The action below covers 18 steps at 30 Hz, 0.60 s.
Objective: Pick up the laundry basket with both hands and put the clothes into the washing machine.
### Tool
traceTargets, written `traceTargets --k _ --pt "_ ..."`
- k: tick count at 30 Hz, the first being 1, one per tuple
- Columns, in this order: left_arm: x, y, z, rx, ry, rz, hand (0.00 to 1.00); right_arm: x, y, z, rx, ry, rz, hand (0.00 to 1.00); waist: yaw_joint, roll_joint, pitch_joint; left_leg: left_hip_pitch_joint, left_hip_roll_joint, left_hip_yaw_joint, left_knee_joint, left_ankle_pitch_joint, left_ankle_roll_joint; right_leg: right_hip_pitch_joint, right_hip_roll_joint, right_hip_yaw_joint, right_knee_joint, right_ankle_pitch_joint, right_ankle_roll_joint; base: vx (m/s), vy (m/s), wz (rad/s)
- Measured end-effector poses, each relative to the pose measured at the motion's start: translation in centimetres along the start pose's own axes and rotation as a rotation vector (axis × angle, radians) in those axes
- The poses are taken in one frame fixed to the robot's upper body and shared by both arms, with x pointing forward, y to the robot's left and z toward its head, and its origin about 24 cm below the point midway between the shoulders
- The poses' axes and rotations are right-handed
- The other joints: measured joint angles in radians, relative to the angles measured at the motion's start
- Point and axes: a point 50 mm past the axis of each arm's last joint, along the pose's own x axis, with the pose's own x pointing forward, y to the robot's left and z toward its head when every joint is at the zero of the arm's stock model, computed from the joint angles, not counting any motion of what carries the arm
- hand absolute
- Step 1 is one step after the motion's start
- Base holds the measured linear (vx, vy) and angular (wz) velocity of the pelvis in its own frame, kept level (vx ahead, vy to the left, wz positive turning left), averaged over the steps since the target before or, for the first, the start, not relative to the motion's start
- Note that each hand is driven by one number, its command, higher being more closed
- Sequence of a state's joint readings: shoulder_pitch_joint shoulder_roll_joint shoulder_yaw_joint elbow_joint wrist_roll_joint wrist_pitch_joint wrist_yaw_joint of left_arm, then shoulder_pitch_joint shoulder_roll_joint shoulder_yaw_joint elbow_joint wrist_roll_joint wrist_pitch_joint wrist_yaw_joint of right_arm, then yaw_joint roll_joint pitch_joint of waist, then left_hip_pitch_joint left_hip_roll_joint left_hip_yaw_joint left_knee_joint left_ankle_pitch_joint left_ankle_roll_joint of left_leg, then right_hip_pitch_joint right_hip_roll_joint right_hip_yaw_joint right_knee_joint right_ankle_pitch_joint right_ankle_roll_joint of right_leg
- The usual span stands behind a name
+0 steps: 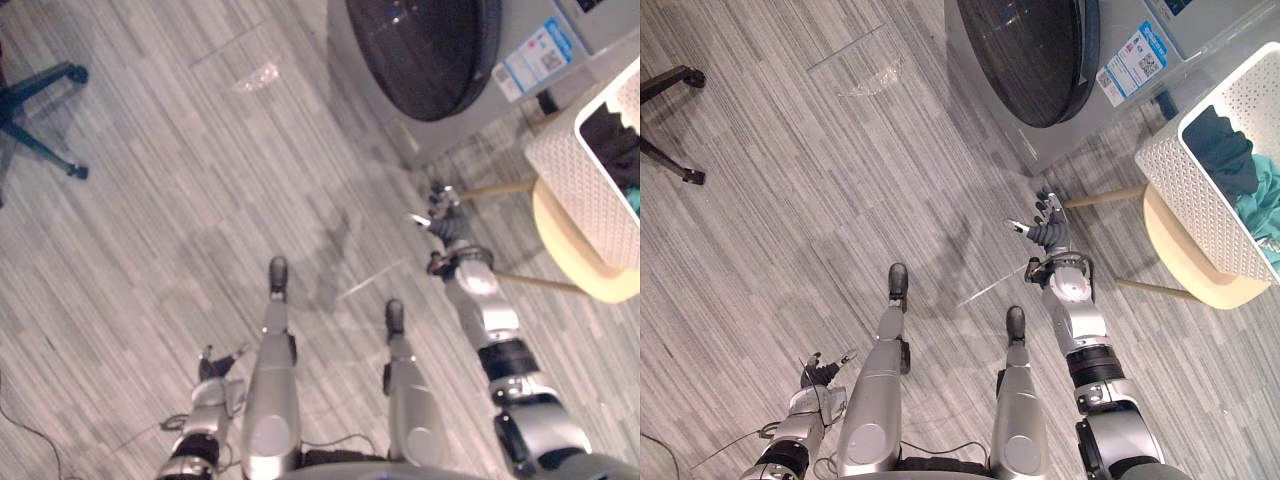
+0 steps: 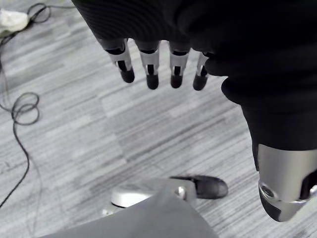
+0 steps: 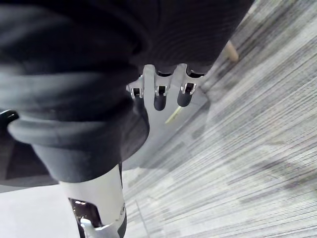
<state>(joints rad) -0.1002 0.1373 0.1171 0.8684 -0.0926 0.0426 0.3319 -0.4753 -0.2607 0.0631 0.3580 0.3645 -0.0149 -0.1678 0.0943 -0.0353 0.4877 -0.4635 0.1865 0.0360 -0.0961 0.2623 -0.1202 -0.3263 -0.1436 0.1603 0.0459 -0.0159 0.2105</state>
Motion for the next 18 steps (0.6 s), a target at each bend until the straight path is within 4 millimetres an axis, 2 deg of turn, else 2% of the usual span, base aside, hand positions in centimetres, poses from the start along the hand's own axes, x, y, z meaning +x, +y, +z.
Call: traceTargets --k 2,6,8,11,12,13,14,18 --pt "0.0 0.1 -0.1 -0.002 0.006 0.003 0.00 0.0 0.4 0.5 0.014 -0.023 0.017 0.00 0.000 -0.002 0.000 0.000 -0.002 -0.005 0.000 0.000 0.000 0.000 0.000 -0.003 0.005 -0.002 0.002 0.00 0.000 0.05" --pt "0.0 0.1 -0.1 0.004 0.006 0.006 0.00 1.0 0.9 2.7 0.019 -0.097 0.022 0.00 0.000 -0.002 0.000 -0.001 -0.003 -0.007 0.000 0.000 0.000 0.000 -0.001 -0.005 0.007 -0.002 0.002 0.00 0.000 0.00" --pt "0.0 0.2 0.0 0.002 0.004 0.008 0.00 2.2 0.3 5.5 0.026 -0.178 -0.031 0.00 0.000 -0.002 0.000 -0.002 -0.004 -0.009 0.000 0.001 0.001 0.000 -0.001 -0.006 0.008 -0.002 0.002 0.00 0.000 0.02" --pt "0.0 0.2 0.3 -0.001 -0.007 0.017 0.00 4.5 -1.9 11.0 0.027 -0.304 -0.166 0.00 0.001 -0.002 0.000 -0.006 -0.007 -0.013 0.000 0.003 0.000 0.000 -0.003 -0.012 0.008 -0.002 0.002 0.00 0.000 0.06" --pt "0.0 0.3 0.2 -0.003 -0.008 0.025 0.00 4.8 -2.7 13.0 0.021 -0.355 -0.208 0.00 0.002 -0.002 0.000 -0.010 -0.008 -0.018 0.000 0.006 0.001 0.000 -0.003 -0.018 0.008 -0.002 0.002 0.01 -0.009 0.11" --pt "0.0 0.3 0.2 -0.004 -0.009 0.025 0.00 5.0 -3.1 13.9 0.024 -0.378 -0.228 0.00 0.002 -0.002 0.000 -0.013 -0.009 -0.021 0.000 0.008 0.003 0.000 -0.004 -0.021 0.008 -0.002 0.002 0.04 -0.038 0.11" --pt "0.0 0.3 0.3 -0.011 -0.011 0.026 0.00 5.5 -3.7 16.1 0.022 -0.422 -0.269 0.00 0.005 -0.002 0.000 -0.016 -0.011 -0.023 0.000 0.009 0.004 -0.001 -0.005 -0.023 0.007 -0.002 0.002 0.05 -0.047 0.06" --pt "0.0 0.3 0.3 -0.023 -0.015 0.024 0.00 6.4 -4.7 18.3 0.015 -0.426 -0.339 0.00 0.005 -0.002 0.000 -0.016 -0.014 -0.023 -0.001 0.013 0.009 -0.003 -0.008 -0.023 0.006 -0.002 0.002 0.04 -0.044 0.00"
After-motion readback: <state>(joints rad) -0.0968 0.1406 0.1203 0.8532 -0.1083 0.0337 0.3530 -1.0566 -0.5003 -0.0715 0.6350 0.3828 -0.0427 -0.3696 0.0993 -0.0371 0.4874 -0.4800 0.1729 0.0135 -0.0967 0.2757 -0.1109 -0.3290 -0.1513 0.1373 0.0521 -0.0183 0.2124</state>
